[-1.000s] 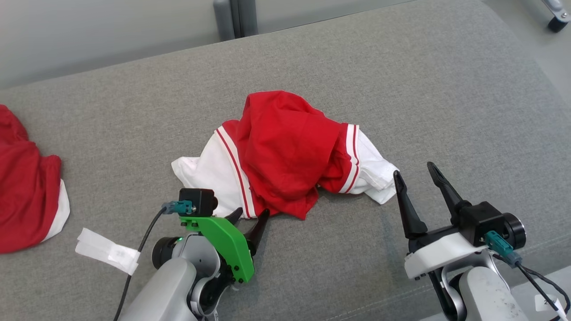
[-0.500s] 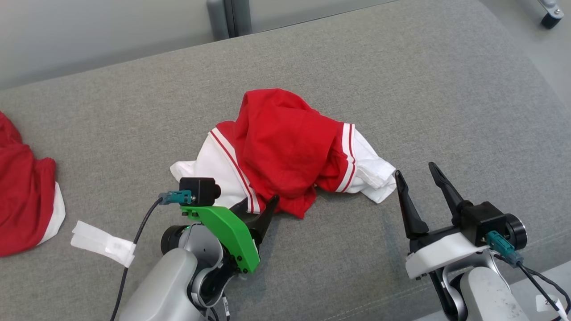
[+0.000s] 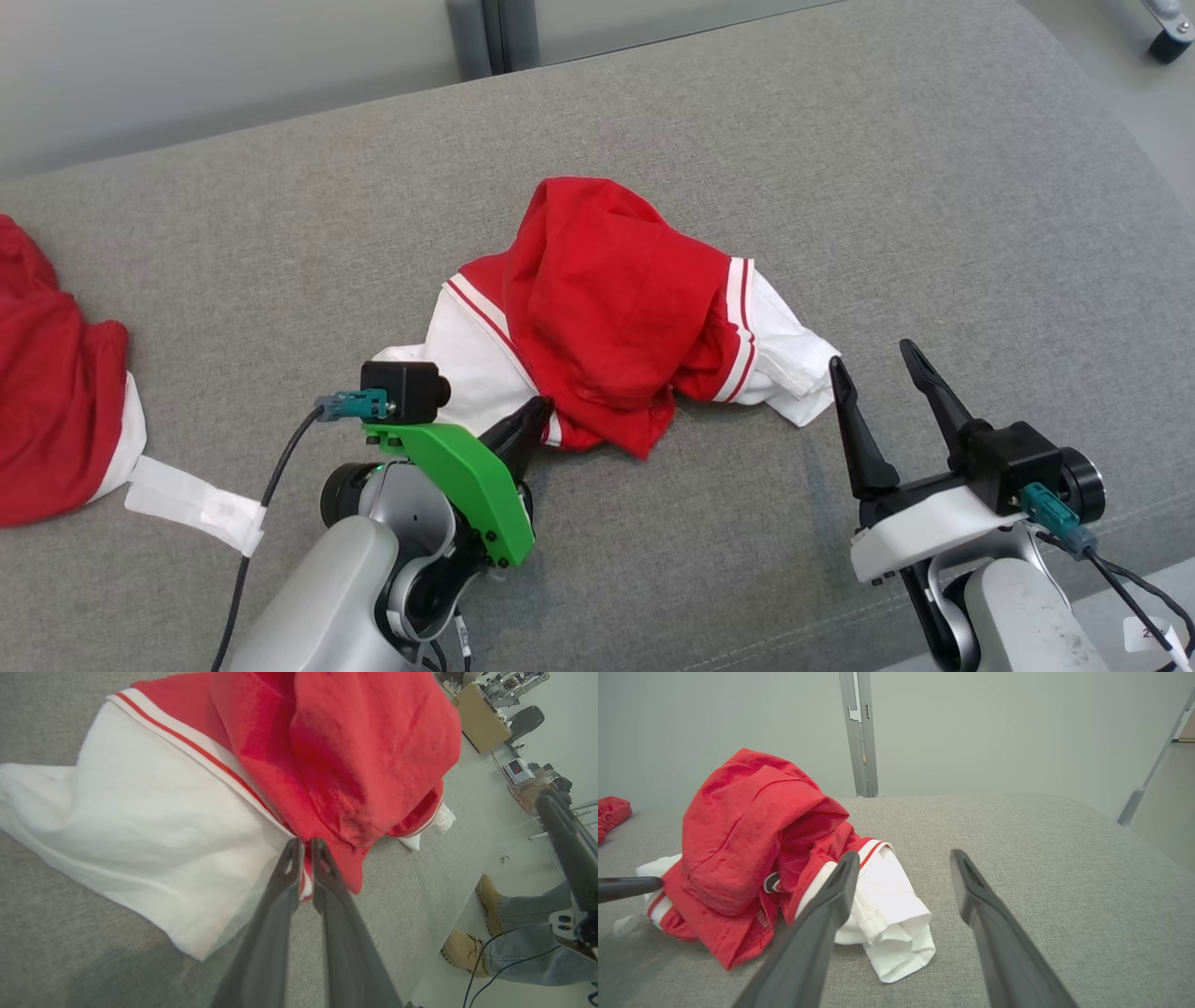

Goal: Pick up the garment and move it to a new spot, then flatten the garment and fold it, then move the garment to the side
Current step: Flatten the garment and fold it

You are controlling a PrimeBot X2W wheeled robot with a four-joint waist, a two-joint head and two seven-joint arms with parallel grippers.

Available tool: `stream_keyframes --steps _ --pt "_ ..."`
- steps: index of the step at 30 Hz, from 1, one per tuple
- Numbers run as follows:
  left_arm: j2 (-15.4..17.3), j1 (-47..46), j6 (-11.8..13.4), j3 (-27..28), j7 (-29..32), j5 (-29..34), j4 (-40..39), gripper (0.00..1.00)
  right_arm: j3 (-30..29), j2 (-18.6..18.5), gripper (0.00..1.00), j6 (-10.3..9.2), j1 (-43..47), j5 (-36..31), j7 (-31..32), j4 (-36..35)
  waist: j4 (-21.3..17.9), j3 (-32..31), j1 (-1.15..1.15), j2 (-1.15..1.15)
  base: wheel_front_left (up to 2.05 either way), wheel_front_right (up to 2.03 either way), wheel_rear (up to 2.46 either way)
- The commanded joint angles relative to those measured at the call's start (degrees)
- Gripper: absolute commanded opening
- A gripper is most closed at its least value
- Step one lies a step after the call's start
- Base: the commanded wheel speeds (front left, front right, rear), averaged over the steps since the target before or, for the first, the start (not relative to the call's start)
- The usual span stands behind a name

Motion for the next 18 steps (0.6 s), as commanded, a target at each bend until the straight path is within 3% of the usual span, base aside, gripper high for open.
stream_keyframes --steps 1,4,10,13,15,17,18 --pt "0.18 0.68 0.21 0.27 0.09 -0.13 -0.32 0.04 -0.27 -0.14 1.00 -0.02 -0.34 0.16 -0.19 0.05 0.14 0.17 0.00 0.00 0.00 0.00 0.00" --pt "-0.33 0.54 0.37 0.03 -0.13 -0.17 -0.22 0.35 0.13 -0.14 1.00 -0.02 -0.64 0.31 -0.19 0.16 0.12 0.33 0.00 0.00 0.00 0.00 0.00" --pt "-0.78 0.32 0.11 -0.42 0.30 -0.61 -0.31 0.48 0.44 -0.15 1.00 -0.02 -0.95 0.60 -0.19 0.17 -0.11 0.63 0.00 0.00 0.00 0.00 0.00" --pt "-0.73 0.00 0.65 -0.40 0.07 -0.32 0.50 0.76 0.46 -0.15 1.00 -0.02 -1.03 0.69 -0.19 0.19 -0.38 0.80 0.00 0.00 0.00 0.00 0.00" --pt "-0.89 -0.05 0.73 -0.36 -0.06 -0.52 1.17 0.75 0.51 -0.15 1.00 -0.02 -1.13 0.63 -0.19 0.18 -0.63 0.91 0.00 0.00 0.00 0.00 0.00" --pt "-1.10 -0.23 0.75 -0.37 -0.11 -0.70 1.75 0.64 0.55 -0.15 1.00 -0.02 -1.19 0.70 -0.19 0.15 -0.89 1.03 0.00 0.00 0.00 0.00 0.00" --pt "-1.10 -0.23 0.75 -0.37 -0.11 -0.70 1.75 0.64 0.55 -0.15 1.00 -0.02 -1.19 0.70 -0.19 0.15 -0.89 1.03 0.00 0.00 0.00 0.00 0.00"
